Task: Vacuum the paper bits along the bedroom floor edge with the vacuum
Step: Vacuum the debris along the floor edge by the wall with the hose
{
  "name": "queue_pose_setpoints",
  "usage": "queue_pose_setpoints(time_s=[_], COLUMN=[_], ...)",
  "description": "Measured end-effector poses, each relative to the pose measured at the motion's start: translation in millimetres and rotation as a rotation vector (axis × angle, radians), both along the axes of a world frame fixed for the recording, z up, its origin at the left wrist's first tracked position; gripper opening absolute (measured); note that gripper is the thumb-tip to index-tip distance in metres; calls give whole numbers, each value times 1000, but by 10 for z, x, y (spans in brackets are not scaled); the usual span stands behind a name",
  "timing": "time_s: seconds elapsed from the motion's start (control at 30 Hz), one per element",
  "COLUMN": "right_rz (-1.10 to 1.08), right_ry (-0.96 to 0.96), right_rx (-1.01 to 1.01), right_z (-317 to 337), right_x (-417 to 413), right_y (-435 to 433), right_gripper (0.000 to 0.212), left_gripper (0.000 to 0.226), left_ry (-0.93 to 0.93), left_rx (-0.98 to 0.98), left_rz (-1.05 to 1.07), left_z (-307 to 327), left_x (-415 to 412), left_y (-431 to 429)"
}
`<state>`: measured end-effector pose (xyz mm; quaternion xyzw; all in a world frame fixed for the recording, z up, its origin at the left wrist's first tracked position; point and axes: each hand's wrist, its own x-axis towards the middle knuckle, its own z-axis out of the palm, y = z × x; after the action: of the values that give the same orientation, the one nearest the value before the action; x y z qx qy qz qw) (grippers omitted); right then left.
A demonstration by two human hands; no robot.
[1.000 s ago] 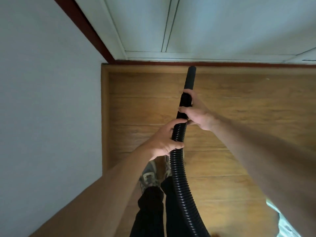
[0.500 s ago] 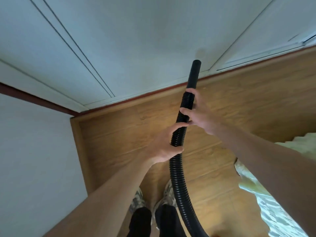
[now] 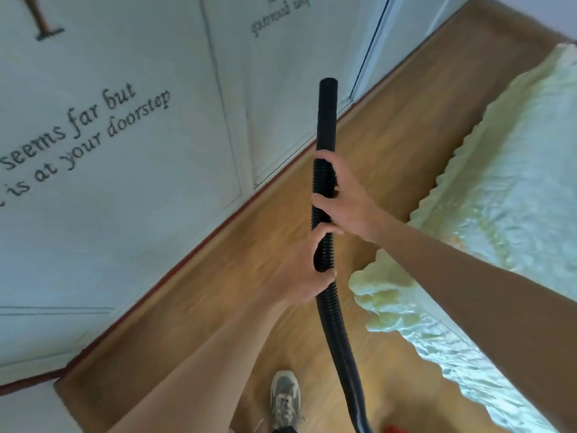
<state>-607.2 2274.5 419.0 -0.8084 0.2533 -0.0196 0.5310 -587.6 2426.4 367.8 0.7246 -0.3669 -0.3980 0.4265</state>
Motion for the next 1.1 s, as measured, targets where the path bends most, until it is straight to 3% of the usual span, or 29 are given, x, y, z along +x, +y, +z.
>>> queue_pose_setpoints(time_s=[0.17, 0.47, 0.73, 1.1], right_rz=[-181, -610, -1026, -1416], right_ry=[-65, -141, -120, -113], right_rx=[-75, -180, -210, -299], right_z=[447, 893, 1045, 1155], right_x=[-774, -2536, -3818, -5029], right_y=[-794, -1392, -1102, -229], right_gripper=[66, 59, 58, 58], left_gripper=[51, 61, 68, 67], left_ry=[-162, -128, -90, -37], left_rx=[-43, -141, -180, -277], left_rz=[-169, -529, -863, -1278], left_z=[469, 849, 993, 1096], left_x=[-501, -1674, -2523, -3547], left_y=[-876, -1723, -1845, -1634])
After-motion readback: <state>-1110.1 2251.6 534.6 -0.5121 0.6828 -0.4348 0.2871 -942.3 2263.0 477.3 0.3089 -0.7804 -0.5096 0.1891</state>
